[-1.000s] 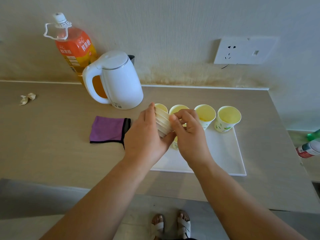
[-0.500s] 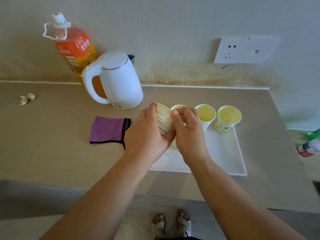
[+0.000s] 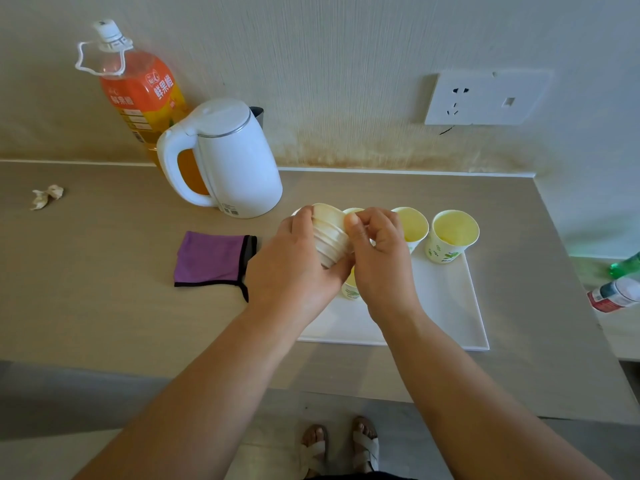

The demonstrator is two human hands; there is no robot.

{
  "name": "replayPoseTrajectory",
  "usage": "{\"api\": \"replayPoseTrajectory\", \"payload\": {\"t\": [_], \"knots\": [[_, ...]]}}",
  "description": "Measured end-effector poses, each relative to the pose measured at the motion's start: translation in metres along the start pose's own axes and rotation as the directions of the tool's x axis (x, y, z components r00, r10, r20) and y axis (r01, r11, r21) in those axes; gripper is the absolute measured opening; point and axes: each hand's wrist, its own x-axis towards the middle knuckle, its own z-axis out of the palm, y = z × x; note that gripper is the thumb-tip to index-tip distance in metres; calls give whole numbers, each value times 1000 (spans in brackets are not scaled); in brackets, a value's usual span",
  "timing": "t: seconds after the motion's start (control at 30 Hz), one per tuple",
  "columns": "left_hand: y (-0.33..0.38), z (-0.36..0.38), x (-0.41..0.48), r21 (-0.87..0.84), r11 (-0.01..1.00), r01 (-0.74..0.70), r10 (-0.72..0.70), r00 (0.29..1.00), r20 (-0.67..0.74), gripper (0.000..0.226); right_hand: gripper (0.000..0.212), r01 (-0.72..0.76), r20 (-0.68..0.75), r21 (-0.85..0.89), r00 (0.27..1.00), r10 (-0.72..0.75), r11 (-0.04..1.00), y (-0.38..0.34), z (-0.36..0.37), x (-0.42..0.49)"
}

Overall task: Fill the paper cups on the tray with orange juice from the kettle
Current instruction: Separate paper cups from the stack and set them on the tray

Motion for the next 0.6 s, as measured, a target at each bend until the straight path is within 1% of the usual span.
{"api": "replayPoseTrajectory", "payload": {"t": [0.17, 0.23, 0.27, 0.33, 0.37, 0.4, 0.43, 0.5, 0.6], "knots": [[-1, 0, -2, -16, 1000, 0, 0, 1000, 3, 76, 21, 5, 11, 3, 1000, -5, 1000, 2, -1, 2], [-3, -2, -2, -18, 1000, -16, 16, 1000, -8, 76, 21, 7, 42, -7, 999, -7, 1000, 4, -2, 3], [-5, -4, -2, 0, 999, -37, 37, 999, -16, 77, 19, -11, 87, 12, 996, 10, 1000, 4, -4, 5], [-9, -6, -2, 62, 993, -98, 100, 994, -35, 78, 19, -88, 225, 42, 971, 76, 995, 0, -10, 11], [-11, -6, -2, 83, 988, -128, 132, 990, -44, 78, 21, -92, 285, -2, 954, 89, 996, -5, -14, 15], [-13, -5, -2, 91, 984, -152, 157, 986, -48, 79, 22, -65, 326, -66, 942, 83, 996, -9, -16, 17], [-14, -4, -3, 92, 981, -168, 173, 984, -48, 79, 23, -36, 341, -116, 937, 74, 993, -13, -17, 19], [-15, -1, -3, 79, 981, -176, 181, 981, -70, 79, 23, 6, 312, -157, 949, 44, 988, -17, -16, 19], [-15, 0, -4, 51, 986, -161, 166, 980, -113, 78, 19, 68, 195, -185, 980, -31, 980, -13, -11, 18]]}}
